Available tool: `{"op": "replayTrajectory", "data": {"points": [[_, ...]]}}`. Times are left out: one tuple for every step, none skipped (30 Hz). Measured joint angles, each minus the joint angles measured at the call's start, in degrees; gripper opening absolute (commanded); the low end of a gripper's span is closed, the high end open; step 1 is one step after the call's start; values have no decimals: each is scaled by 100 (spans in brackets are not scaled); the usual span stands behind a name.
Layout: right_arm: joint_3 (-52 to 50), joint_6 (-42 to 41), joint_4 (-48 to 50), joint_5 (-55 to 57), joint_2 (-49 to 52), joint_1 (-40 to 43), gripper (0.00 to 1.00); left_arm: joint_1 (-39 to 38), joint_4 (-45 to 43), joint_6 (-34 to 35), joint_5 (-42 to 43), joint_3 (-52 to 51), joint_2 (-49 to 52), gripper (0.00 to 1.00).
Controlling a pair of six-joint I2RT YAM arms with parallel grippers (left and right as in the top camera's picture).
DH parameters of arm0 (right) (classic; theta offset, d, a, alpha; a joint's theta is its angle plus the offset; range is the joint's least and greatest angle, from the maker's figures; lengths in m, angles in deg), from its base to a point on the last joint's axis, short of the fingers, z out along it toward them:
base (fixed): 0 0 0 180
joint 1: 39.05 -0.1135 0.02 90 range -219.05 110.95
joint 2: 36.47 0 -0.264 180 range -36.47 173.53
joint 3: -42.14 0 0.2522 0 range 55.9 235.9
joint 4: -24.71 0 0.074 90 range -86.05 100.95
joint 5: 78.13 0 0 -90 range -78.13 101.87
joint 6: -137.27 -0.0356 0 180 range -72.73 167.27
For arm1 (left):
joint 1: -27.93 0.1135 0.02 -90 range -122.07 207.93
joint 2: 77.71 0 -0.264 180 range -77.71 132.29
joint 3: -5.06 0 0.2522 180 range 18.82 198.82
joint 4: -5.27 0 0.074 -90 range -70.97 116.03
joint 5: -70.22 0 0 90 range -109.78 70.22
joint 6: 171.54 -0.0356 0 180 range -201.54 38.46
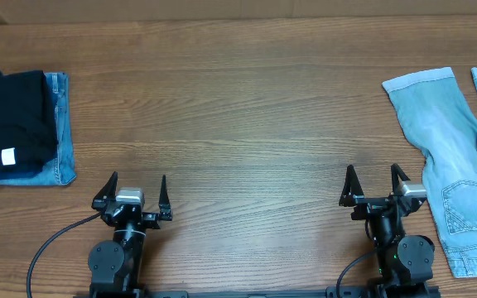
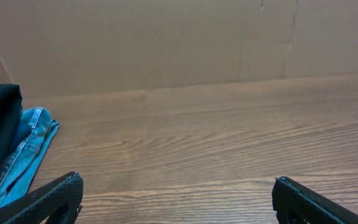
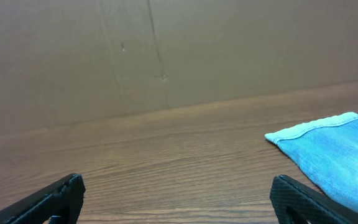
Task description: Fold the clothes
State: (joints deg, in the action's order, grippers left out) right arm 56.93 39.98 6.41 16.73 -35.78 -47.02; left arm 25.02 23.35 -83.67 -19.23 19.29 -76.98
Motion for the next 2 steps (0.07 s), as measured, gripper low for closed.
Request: {"op": "replayTrajectory", "data": {"points": [[0,0,0,2,0,0,100,0,0,0,0,0,0,100],[0,0,0,0,0,0,100,0,0,0,2,0,0,100]]}}
